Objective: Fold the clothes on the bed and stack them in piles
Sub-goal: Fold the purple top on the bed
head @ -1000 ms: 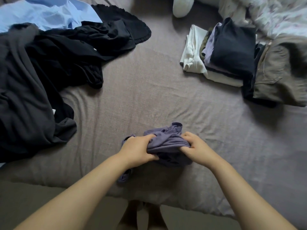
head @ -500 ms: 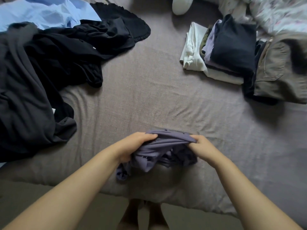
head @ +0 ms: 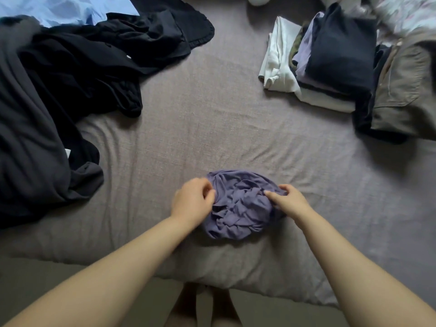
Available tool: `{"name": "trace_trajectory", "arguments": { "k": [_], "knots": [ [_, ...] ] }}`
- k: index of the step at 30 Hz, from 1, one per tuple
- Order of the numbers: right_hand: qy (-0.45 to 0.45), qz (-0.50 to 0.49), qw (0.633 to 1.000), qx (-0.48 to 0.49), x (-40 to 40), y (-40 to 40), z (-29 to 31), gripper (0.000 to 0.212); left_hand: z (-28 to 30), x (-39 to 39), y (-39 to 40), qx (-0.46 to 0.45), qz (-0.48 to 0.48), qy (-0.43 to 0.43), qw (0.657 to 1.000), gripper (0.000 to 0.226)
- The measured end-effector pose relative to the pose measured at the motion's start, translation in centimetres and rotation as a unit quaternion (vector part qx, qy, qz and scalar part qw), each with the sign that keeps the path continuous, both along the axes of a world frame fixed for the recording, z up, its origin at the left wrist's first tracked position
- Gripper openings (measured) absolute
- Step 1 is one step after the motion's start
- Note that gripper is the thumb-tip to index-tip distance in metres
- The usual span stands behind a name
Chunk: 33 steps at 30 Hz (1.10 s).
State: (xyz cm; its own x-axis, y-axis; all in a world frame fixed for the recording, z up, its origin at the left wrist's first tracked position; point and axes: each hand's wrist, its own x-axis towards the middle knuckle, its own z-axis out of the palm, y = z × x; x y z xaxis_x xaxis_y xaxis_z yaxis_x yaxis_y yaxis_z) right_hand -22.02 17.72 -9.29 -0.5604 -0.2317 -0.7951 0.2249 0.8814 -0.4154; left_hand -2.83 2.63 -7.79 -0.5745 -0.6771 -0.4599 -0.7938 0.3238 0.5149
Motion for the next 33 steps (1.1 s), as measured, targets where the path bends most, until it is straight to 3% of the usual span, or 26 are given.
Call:
{"name": "trace_trajectory", "arguments": {
  "k": [2,4,7,9,11,12,14,17,21,22,24,26,27,29,30,32,33],
  "knots": [
    [0.086,0.046,0.995,0.029,0.6,0.7,-1.5,0.056,-1.0,0.0,2.0,0.027,-0.067,-0.063,0.995,0.024],
    [0.228,0.080,0.970,0.031,1.6,0.9,-1.8,0.049,-1.9,-0.2,3.3,0.012,-0.077,-0.120,0.990,0.037],
    [0.380,0.171,0.905,-0.083,3.2,0.7,-1.5,0.025,-2.5,-0.7,3.9,-0.043,-0.068,-0.163,0.983,0.049],
    [0.352,0.289,0.881,-0.130,4.0,0.6,-1.3,0.035,-2.9,-0.7,3.5,-0.068,-0.084,-0.165,0.980,0.039],
    [0.272,0.401,0.871,-0.081,4.5,0.3,-1.0,0.060,-3.1,-0.2,2.7,-0.071,-0.085,-0.136,0.985,0.029],
    [0.241,0.436,0.866,-0.040,4.5,0.2,-0.9,0.063,-3.1,0.0,2.2,-0.070,-0.082,-0.111,0.988,0.027],
    [0.206,0.450,0.869,0.019,3.9,-0.4,-0.7,0.046,-2.4,0.4,0.8,-0.050,-0.033,-0.040,0.997,0.022],
    [0.134,0.328,0.934,-0.048,1.2,-1.4,1.1,0.021,0.0,1.2,-2.4,0.013,0.074,0.050,0.996,0.017],
    [0.022,0.178,0.974,-0.135,-4.5,-1.9,6.4,0.010,3.5,0.5,-7.6,-0.028,0.151,0.082,0.985,0.029],
    [0.030,0.134,0.980,-0.145,-5.9,-2.1,7.2,0.010,4.0,-0.4,-8.8,0.016,0.209,0.114,0.971,0.033],
    [0.049,-0.003,0.982,-0.181,-8.5,-2.8,7.3,0.014,4.3,-2.7,-10.8,0.167,0.346,0.205,0.900,0.032],
    [0.050,-0.161,0.957,-0.236,-10.3,-4.4,6.4,0.017,4.2,-5.2,-11.8,0.252,0.408,0.278,0.832,0.026],
    [0.051,-0.232,0.935,-0.264,-10.8,-5.3,5.7,0.015,3.7,-6.3,-12.0,0.257,0.407,0.302,0.823,0.022],
    [0.046,-0.330,0.894,-0.300,-11.2,-6.5,3.6,0.023,2.4,-7.8,-11.6,0.225,0.367,0.310,0.848,0.021],
    [0.058,-0.334,0.896,-0.287,-10.8,-6.7,2.2,0.033,1.6,-8.0,-10.9,0.183,0.324,0.289,0.882,0.029],
    [0.140,-0.237,0.944,-0.182,-8.4,-5.9,-0.1,0.047,-0.2,-7.1,-8.4,0.043,0.189,0.221,0.956,0.035],
    [0.192,-0.165,0.958,-0.137,-6.6,-5.1,-0.9,0.047,-0.9,-6.1,-6.6,-0.046,0.103,0.184,0.977,0.033]
  ]
}}
